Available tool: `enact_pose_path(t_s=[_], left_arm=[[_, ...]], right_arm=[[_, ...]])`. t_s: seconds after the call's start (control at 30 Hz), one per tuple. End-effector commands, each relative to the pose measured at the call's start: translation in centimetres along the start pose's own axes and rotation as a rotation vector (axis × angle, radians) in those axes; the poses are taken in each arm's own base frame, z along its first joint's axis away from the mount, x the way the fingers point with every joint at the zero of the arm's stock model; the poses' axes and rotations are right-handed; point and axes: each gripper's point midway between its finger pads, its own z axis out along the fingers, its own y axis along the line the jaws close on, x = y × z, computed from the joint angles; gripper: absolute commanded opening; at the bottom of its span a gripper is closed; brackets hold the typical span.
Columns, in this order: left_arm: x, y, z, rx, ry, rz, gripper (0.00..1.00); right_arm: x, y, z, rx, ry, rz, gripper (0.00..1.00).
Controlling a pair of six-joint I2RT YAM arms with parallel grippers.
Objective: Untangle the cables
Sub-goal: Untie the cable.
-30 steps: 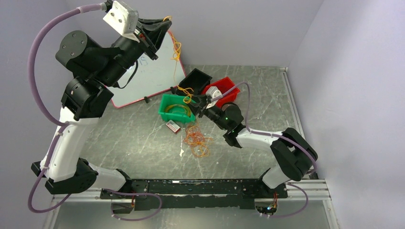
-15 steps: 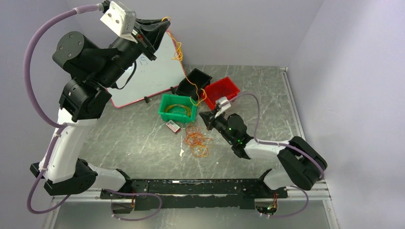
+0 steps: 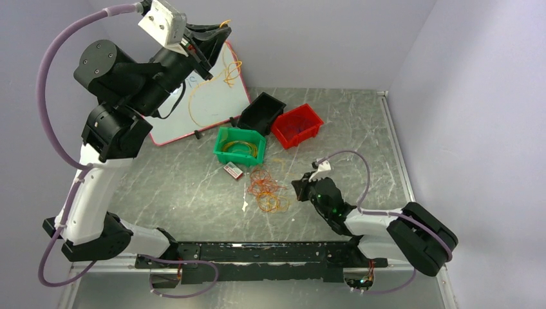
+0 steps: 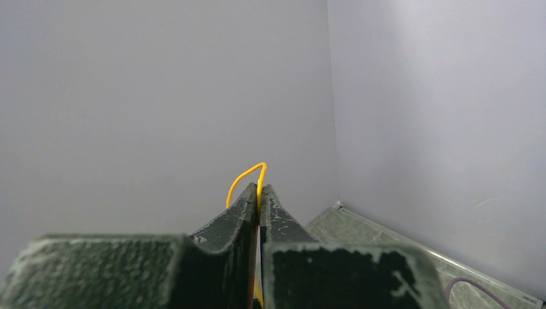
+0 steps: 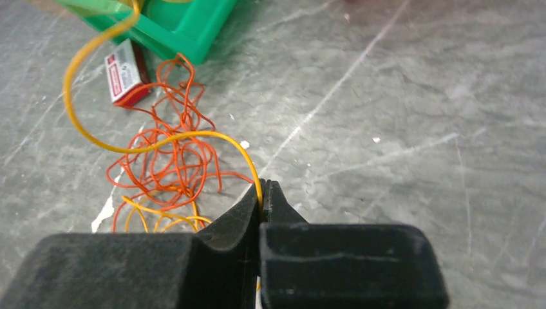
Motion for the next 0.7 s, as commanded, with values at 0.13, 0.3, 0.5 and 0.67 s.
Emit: enact_pose_path(t_s=[0.13, 0.3, 0.5, 0.67], left_arm=[[-0.8, -0.1, -0.2, 0.008, -0.014, 0.013, 0.07], [0.5, -0.4, -0.4, 0.017, 0.014, -0.006, 0.07], [1.8, -1.3, -0.6, 0.054, 0.050, -0.037, 0.07], [3.4, -2.9, -0.7, 0.130, 0.090, -0.070, 0.07]], right_arm=[[0.9, -0.7, -1.2, 0.018, 0.024, 0.040, 0.00], [0.0, 2.1, -1.6, -0.106, 0.090, -0.039, 0.07], [-3.4, 2.7, -3.3, -0.099, 0.057, -0.062, 0.41], [-8.0, 2.6, -5.4, -0.058, -0.062, -0.082, 0.47]])
